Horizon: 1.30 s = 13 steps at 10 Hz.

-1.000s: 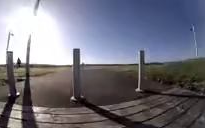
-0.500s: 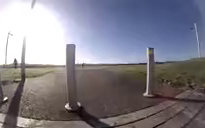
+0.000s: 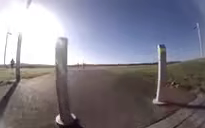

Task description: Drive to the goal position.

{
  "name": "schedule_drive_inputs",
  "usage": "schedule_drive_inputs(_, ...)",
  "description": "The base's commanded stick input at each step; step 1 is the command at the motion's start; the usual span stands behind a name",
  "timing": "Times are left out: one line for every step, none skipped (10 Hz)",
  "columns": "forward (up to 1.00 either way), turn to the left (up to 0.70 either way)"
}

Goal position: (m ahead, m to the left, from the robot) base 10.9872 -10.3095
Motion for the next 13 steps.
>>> schedule_drive_inputs(0.7,0.0)
schedule_drive_inputs(0.7,0.0)
schedule_drive_inputs(0.7,0.0)
schedule_drive_inputs(0.7,0.0)
schedule_drive_inputs(0.7,0.0)
schedule_drive_inputs(0.7,0.0)
schedule_drive_inputs(0.7,0.0)
schedule_drive_inputs(0.7,0.0)
schedule_drive_inputs(0.7,0.0)
schedule_drive_inputs(0.7,0.0)
schedule_drive_inputs(0.7,0.0)
schedule_drive_inputs(0.7,0.0)
schedule_drive_inputs(0.7,0.0)
